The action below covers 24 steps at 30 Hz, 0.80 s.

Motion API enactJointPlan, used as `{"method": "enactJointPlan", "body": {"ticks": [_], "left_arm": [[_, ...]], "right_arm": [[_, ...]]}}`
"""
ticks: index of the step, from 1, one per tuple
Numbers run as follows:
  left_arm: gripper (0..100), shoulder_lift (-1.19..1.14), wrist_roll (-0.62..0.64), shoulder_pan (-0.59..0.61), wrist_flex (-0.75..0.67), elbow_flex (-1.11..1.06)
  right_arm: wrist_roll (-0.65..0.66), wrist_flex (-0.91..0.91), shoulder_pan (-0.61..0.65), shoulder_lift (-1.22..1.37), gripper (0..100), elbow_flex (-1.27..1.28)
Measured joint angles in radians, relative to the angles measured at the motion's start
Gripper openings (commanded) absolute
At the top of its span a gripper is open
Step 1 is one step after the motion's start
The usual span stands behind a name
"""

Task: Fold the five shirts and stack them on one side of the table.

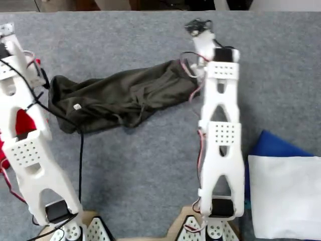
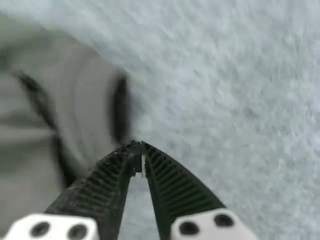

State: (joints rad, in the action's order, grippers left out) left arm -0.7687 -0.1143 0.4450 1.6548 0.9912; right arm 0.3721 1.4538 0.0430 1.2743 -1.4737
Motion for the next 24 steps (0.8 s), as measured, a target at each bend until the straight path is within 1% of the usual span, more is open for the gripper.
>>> {"method": "enactJointPlan", "body": {"ticks": [5, 9, 15, 19, 24], "left_arm": [[2, -0.153, 0.184, -0.031, -0.152, -0.002], [2, -0.258, 0.298, -0.012, -0.219, -0.002], [2, -0.272, 0.321, 0.037, -0.258, 0.014], [2, -0.272, 0.322, 0.04, -0.264, 0.014], [2, -0.272, 0.322, 0.04, -0.264, 0.014]], "right_arm": [[-0.126, 0.005, 0.055, -0.006, 0.7, -0.009], [-0.167, 0.028, 0.101, -0.006, 0.7, -0.009], [-0.183, 0.044, 0.146, -0.006, 0.7, -0.009], [-0.183, -0.035, 0.16, -0.006, 0.7, 0.015], [-0.184, -0.138, 0.146, 0.014, 0.7, 0.086]]}}
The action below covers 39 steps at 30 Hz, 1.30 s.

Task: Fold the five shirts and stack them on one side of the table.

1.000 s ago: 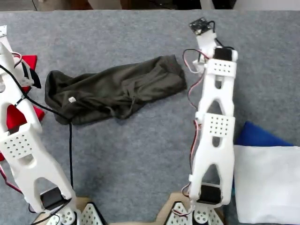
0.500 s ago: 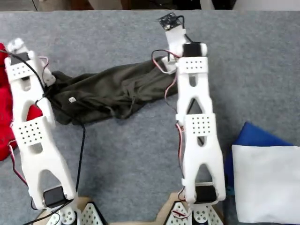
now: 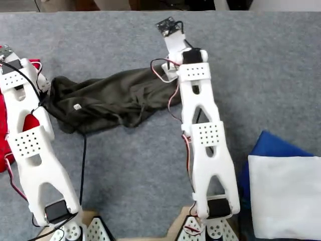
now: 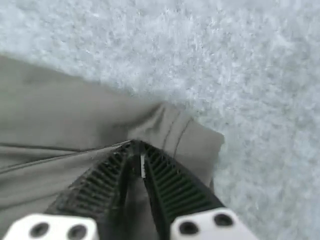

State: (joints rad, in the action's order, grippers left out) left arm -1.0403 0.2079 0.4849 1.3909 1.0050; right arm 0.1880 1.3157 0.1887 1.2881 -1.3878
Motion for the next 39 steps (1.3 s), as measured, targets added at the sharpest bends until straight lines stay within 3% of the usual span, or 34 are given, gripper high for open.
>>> {"method": "enactJointPlan", "body": {"ticks": [14, 22, 28, 34, 39], "left_arm": [[2, 0.0, 0.0, 0.0, 0.0, 0.0], [2, 0.0, 0.0, 0.0, 0.0, 0.0], [2, 0.0, -0.031, 0.0, 0.0, 0.0], [3, 0.0, -0.051, 0.0, 0.0, 0.0], [13, -0.002, -0.087, -0.005, 0.068, 0.038]], "right_arm": [[0.385, -0.101, -0.144, 0.028, 0.5, 0.077], [0.465, -0.31, -0.224, 0.074, 0.5, 0.081], [0.505, -0.362, -0.247, 0.08, 0.5, 0.083], [0.505, -0.308, -0.255, 0.074, 0.5, 0.044], [0.459, -0.138, -0.242, 0.003, 0.5, -0.112]]}}
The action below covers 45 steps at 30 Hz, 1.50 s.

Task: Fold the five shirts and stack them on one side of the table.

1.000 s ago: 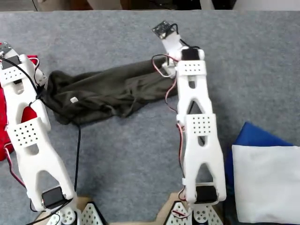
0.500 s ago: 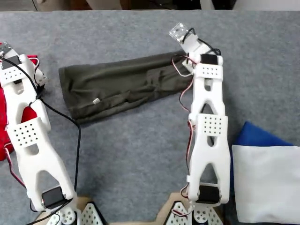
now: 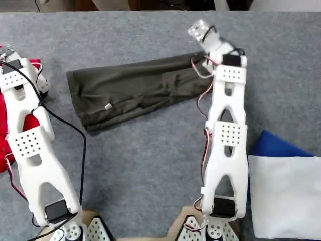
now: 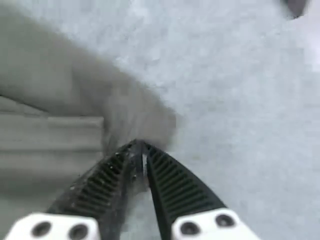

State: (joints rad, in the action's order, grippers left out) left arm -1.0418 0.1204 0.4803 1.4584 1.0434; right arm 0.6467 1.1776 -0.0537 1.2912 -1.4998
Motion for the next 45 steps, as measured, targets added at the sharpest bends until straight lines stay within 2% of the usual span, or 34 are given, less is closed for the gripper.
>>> {"method": "enactJointPlan", "body": {"ticks": [4, 8, 15, 25, 35, 45], "left_arm": [[16, -0.008, 0.0, -0.048, 0.13, 0.161], [16, -0.052, -0.002, -0.106, 0.17, 0.23], [16, -0.126, -0.003, -0.11, 0.178, 0.239], [16, -0.16, -0.051, -0.11, 0.176, 0.267], [16, -0.16, -0.094, -0.11, 0.175, 0.267], [16, -0.16, -0.121, -0.114, 0.173, 0.267]], "right_arm": [[-0.126, 0.112, 0.046, -0.12, 0.7, -0.1], [-0.252, 0.29, 0.103, -0.19, 0.6, -0.058], [-0.318, 0.514, 0.143, -0.17, 0.6, -0.031], [-0.29, 0.549, 0.048, 0.049, 0.6, -0.026], [-0.13, 0.546, -0.049, 0.052, 0.5, -0.021], [-0.112, 0.516, -0.068, 0.043, 0.5, -0.021]]}}
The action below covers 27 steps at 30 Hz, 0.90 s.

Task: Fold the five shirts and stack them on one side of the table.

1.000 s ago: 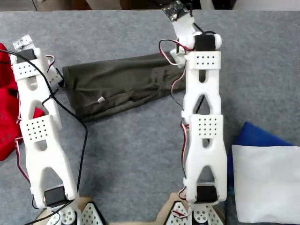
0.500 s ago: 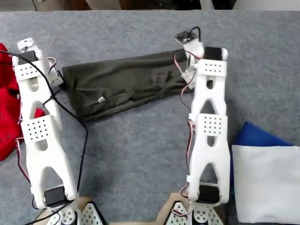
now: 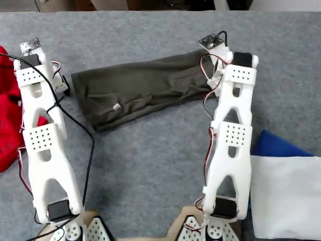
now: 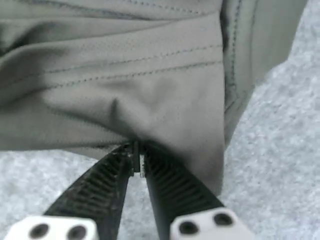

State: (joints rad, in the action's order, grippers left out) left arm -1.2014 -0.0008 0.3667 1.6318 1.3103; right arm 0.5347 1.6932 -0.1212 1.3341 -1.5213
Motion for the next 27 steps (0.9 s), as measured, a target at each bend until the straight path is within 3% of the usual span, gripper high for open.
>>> {"method": "enactJointPlan", "body": {"ticks": [9, 11, 16, 27], "left_arm": [[18, 0.0, -0.032, -0.044, 0.1, 0.043], [24, 0.017, -0.035, -0.072, 0.11, 0.018], [25, 0.118, -0.037, -0.124, 0.115, -0.17], [25, 0.166, 0.015, -0.15, 0.115, -0.226]], "right_arm": [[-0.054, -0.086, 0.103, -0.199, 0.6, 0.002], [-0.12, -0.146, 0.103, -0.199, 0.6, 0.028], [-0.209, -0.242, 0.101, -0.153, 0.6, 0.109], [-0.224, -0.269, 0.038, -0.106, 0.6, 0.103]]}}
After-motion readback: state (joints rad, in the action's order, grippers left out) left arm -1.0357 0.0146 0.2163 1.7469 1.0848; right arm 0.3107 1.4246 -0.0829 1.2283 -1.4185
